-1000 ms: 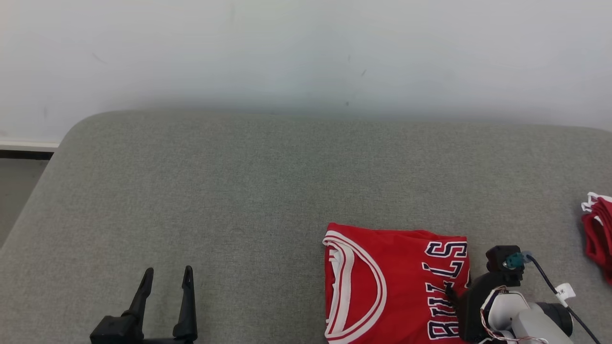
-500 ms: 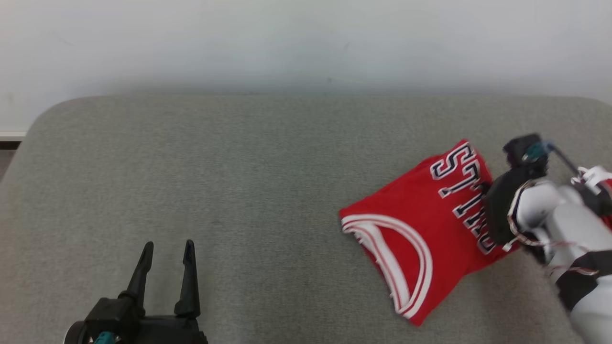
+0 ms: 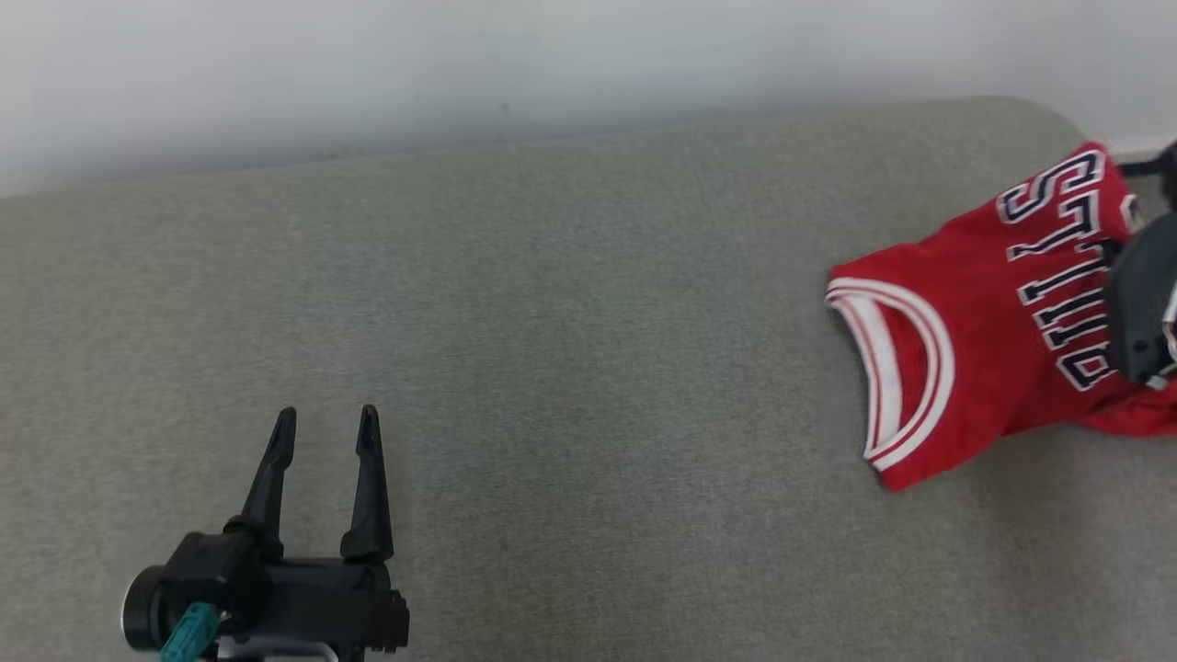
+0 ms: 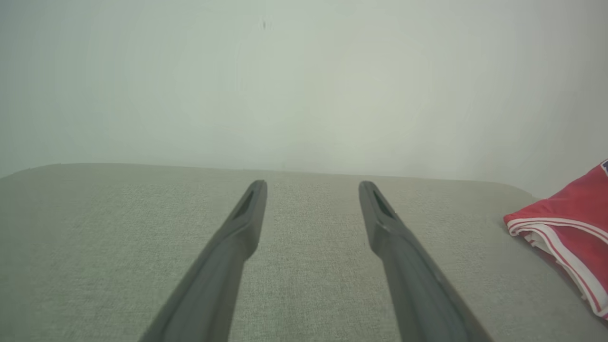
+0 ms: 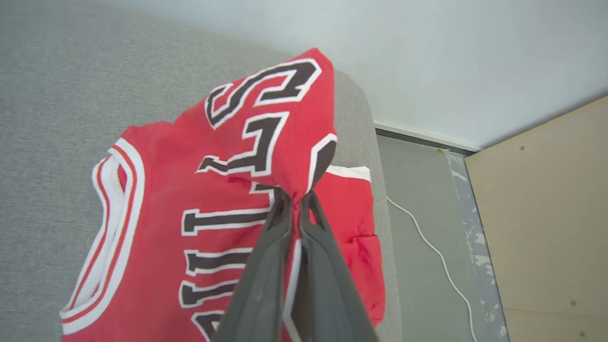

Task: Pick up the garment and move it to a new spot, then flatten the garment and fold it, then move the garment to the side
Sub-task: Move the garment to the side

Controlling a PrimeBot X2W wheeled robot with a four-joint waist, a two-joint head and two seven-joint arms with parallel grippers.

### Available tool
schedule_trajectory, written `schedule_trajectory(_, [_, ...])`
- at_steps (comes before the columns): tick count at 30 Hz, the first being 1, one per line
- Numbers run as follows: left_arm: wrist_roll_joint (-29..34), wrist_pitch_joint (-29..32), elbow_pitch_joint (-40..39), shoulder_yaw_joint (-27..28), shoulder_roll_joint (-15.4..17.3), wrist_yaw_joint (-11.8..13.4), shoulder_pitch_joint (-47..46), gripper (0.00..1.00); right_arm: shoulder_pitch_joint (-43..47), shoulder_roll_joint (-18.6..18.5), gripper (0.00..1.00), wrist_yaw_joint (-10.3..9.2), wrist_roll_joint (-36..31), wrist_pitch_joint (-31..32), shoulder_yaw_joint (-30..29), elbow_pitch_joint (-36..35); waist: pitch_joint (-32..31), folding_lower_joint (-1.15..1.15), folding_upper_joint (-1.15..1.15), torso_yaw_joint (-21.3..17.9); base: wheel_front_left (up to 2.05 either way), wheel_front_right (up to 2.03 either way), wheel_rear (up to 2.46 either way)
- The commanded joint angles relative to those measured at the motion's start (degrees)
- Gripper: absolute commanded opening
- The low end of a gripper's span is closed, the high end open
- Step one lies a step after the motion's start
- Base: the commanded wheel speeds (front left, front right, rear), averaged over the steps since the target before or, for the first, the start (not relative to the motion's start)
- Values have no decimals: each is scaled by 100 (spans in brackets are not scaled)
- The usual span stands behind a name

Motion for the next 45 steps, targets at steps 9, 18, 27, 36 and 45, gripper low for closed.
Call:
schedule_trajectory(9, [172,0,-49,-26,6,-156,-389,100,238,-613,0,-20,-576,189,-621,-451,718,-1,-1,-337,0,0,0])
schedule_trajectory(18, [369,0,-157,-2,4,-343,-837,100,316,-704,0,-20,-1708,-323,-1729,-129,1346,-1,-1,-71,0,0,0])
schedule_trajectory(27, [530,0,-164,113,4,-443,-1030,100,650,40,100,-20,-2839,-589,-3255,12,1397,-1,-1,-15,0,0,0])
schedule_trajectory(36, [509,0,-32,270,3,-491,-732,100,1125,927,100,-20,-2876,-1193,-3386,-435,745,-1,-1,-153,0,0,0])
schedule_trajectory(45, [361,0,197,432,2,-400,-274,100,2026,1848,100,-19,-2175,-2531,-2821,-1263,-146,-1,-1,-177,0,0,0])
